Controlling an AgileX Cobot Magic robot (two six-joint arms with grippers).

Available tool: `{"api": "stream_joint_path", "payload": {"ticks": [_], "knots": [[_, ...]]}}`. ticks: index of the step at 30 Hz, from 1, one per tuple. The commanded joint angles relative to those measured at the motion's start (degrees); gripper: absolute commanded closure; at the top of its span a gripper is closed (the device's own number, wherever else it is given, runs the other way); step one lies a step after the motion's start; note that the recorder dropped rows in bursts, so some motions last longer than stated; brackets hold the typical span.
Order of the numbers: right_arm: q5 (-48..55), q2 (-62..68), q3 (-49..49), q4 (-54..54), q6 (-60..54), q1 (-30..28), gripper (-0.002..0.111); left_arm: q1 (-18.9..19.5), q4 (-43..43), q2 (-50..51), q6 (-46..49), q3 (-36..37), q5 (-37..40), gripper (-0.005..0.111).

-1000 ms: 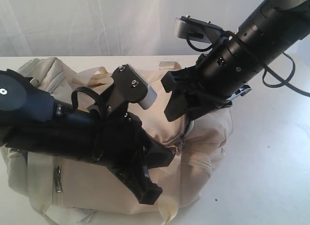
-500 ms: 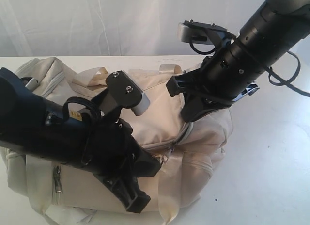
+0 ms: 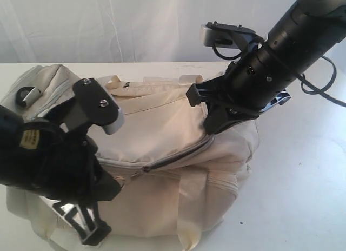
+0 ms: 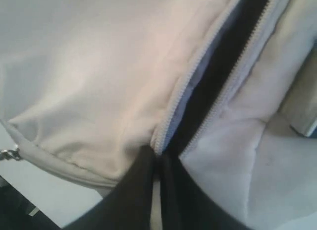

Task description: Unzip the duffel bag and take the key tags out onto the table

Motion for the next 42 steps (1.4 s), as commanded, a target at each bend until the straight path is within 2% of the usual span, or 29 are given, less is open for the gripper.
{"api": "stream_joint_path", "payload": {"ticks": [1,10,21,33,35,38,40,42], "knots": [[-1.15,-0.03,0.22,-1.77,0.04,-0.31,0.108,-0.33,9.52,-3.97,-9.23,-0.02,9.51,0.107],[-1.17,-0.03,0.22,-1.88,0.04,-0.31,0.108,-0.33,21.41,-11.21,-17.21,-0.02,19.44,0.107],[-1.61,-0.03,0.22,-2.29,0.04,-0.31,0.108,-0.33,31.21,-17.39,-20.23,-0.02,25.87,0.107],[-4.57,-0.03,0.22,-3.20,0.62,-0.31,0.108,-0.20,32.54,-19.04,-22.18,0.08,26.01,0.107],[-4.73,-0.03,0.22,-3.20,-0.87,-0.31,0.103,0.11,32.54,-19.04,-21.92,0.08,26.23,0.107],[-4.83,-0.03,0.22,-3.09,-1.65,-0.31,0.088,2.43,32.10,-19.04,-21.92,1.18,24.76,0.107],[-4.83,-0.03,0.22,-3.09,-1.65,-0.31,0.073,5.90,29.02,-19.04,-19.62,3.62,22.94,0.107],[-5.45,-0.03,0.22,-2.92,-3.04,-0.31,0.067,9.18,22.43,-18.89,-14.33,4.22,20.00,0.107]]}}
